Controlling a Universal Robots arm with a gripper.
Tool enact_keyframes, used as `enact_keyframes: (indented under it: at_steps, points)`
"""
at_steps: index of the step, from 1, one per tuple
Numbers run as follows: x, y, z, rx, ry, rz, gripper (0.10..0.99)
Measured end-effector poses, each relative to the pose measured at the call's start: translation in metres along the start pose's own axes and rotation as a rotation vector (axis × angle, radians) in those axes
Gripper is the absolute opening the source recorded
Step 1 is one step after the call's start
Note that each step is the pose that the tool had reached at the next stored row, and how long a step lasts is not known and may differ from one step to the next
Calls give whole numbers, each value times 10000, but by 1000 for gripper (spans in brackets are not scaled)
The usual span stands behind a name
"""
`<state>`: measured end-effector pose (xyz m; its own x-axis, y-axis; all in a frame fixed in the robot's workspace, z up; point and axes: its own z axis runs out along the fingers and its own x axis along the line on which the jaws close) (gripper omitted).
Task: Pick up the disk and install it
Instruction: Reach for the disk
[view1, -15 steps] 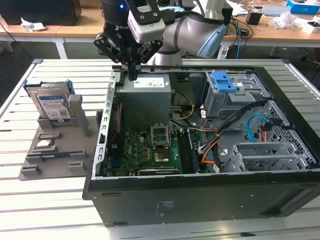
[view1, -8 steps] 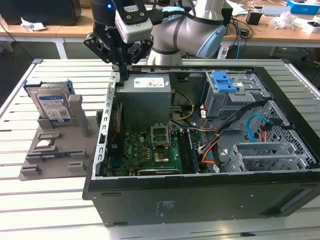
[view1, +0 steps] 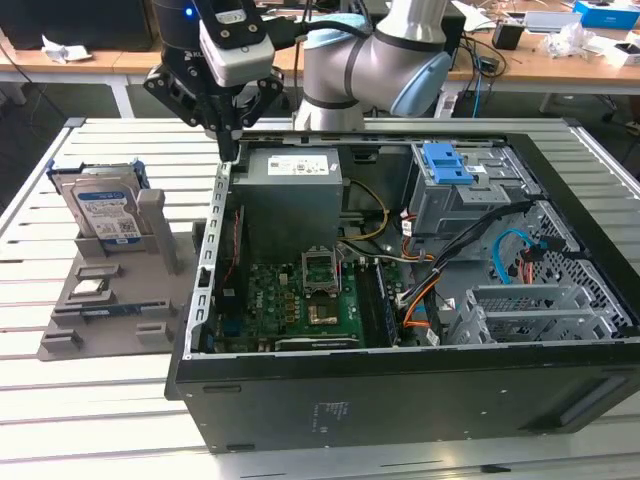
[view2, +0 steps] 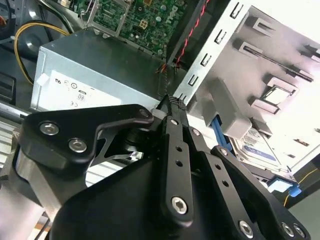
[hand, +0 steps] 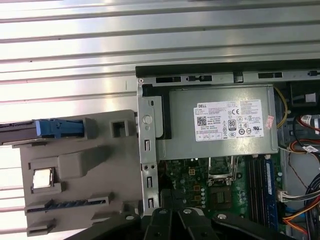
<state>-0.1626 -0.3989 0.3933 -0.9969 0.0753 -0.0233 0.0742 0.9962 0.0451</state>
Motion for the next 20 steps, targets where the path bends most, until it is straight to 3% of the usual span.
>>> enact_keyframes:
  at_steps: [12,20]
  points:
    - [286,-21,-8,0,0,0,106]
    - [422,-31,-11,1,0,0,106]
